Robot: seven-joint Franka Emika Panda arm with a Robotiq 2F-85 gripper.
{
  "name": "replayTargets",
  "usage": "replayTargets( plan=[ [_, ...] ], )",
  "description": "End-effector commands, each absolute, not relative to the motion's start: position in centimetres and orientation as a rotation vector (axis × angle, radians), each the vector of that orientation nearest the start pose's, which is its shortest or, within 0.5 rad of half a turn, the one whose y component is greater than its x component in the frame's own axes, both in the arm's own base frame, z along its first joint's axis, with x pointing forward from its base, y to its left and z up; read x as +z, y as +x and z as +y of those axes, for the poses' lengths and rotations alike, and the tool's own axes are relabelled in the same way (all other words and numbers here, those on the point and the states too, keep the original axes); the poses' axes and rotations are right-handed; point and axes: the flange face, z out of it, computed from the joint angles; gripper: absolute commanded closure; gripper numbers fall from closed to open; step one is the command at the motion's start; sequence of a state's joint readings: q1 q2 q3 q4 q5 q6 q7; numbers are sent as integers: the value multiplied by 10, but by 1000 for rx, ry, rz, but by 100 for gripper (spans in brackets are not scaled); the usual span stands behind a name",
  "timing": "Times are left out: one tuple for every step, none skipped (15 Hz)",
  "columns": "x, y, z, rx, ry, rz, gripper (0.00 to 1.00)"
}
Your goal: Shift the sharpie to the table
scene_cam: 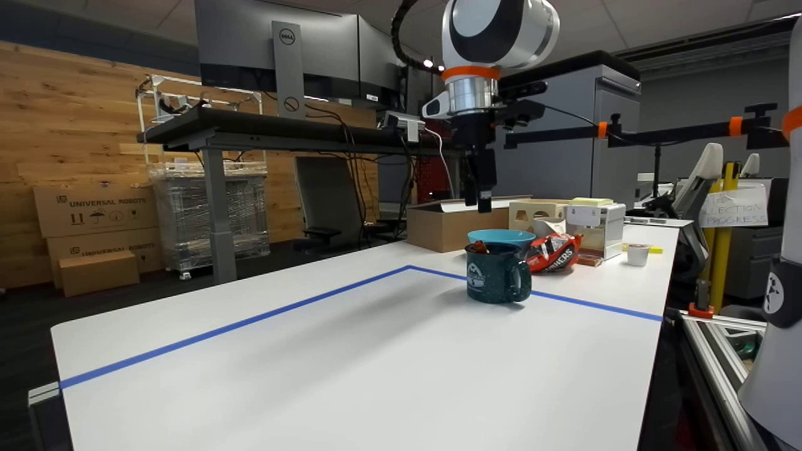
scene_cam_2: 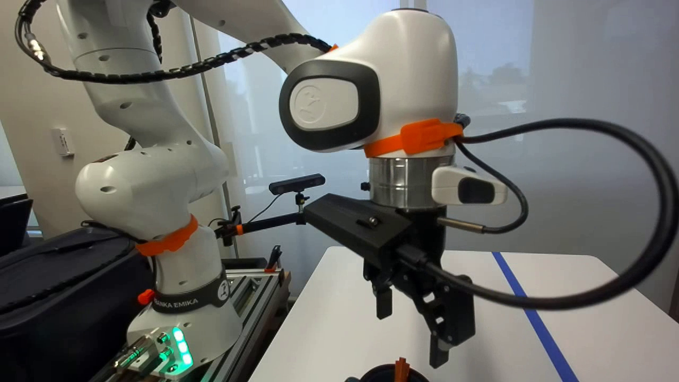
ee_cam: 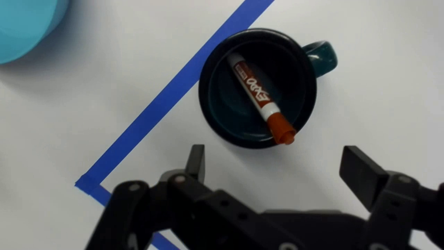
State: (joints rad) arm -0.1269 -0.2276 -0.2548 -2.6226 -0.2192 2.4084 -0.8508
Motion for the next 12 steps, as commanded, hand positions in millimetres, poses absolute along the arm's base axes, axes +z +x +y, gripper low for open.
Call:
replayTargets(
  plan=[
    [309, 363, -165, 60, -3029, -951, 0],
    [306, 358, -170, 64, -3036, -923, 0],
    [303, 353, -175, 49, -3043, -880, 0],
    [301, 349, -179, 15, -3043, -831, 0],
    [299, 346, -183, -24, -3058, -785, 0],
    [299, 343, -186, -83, -3054, -746, 0],
    [298, 340, -189, -142, -3053, -702, 0],
    [297, 339, -190, -196, -3048, -671, 0],
    [296, 338, -190, -243, -3039, -651, 0],
    [296, 342, -192, -284, -3027, -648, 0],
    [297, 349, -195, -321, -3011, -645, 0],
    [297, 350, -194, -357, -2990, -652, 0]
  ],
)
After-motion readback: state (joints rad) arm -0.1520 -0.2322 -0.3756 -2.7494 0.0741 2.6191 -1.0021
